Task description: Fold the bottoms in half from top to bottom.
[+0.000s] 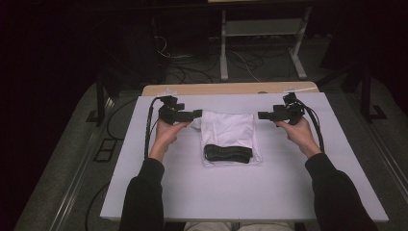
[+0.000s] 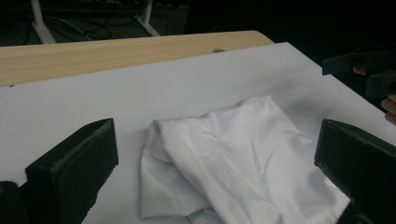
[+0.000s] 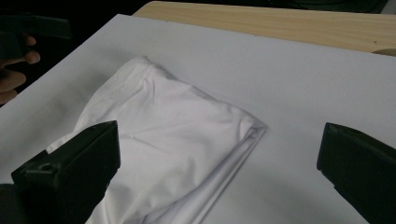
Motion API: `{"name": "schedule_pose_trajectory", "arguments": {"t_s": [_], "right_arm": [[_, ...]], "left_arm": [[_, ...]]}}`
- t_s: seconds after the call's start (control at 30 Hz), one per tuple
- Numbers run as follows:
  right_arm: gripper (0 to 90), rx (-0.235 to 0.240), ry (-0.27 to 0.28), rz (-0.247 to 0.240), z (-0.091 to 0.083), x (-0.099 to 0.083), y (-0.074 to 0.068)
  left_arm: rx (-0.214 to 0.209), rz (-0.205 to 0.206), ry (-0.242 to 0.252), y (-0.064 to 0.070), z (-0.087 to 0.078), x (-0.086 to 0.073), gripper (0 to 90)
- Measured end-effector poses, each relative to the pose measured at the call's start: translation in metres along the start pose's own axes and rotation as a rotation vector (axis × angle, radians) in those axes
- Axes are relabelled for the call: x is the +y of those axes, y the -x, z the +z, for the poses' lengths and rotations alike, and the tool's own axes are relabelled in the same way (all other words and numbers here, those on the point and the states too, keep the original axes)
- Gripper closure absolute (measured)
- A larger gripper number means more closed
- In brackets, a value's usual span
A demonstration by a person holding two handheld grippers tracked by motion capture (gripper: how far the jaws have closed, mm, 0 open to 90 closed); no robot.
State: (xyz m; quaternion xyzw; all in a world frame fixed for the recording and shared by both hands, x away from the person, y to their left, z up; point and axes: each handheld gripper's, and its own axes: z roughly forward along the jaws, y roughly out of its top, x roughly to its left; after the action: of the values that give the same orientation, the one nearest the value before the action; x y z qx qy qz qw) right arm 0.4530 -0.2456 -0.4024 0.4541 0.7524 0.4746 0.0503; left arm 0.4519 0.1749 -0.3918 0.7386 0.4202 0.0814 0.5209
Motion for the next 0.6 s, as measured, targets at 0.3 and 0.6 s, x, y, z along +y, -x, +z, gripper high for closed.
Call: {"name": "schedule_pose_trajectory", "arguments": {"t_s": [0.3,0.6], "right_arm": [[0.0,0.007,0.007,-0.032,-0.018,-0.008,-0.007],[0.0,0.002,0.000,-0.051,-0.030,-0.015,-0.008]], "left_arm": [[0.012,0.012,-0.022,0.003,-0.016,-0.004,0.0],[0.021,0.023,-0.023,0.006,-0.029,-0.009,0.0]]}}
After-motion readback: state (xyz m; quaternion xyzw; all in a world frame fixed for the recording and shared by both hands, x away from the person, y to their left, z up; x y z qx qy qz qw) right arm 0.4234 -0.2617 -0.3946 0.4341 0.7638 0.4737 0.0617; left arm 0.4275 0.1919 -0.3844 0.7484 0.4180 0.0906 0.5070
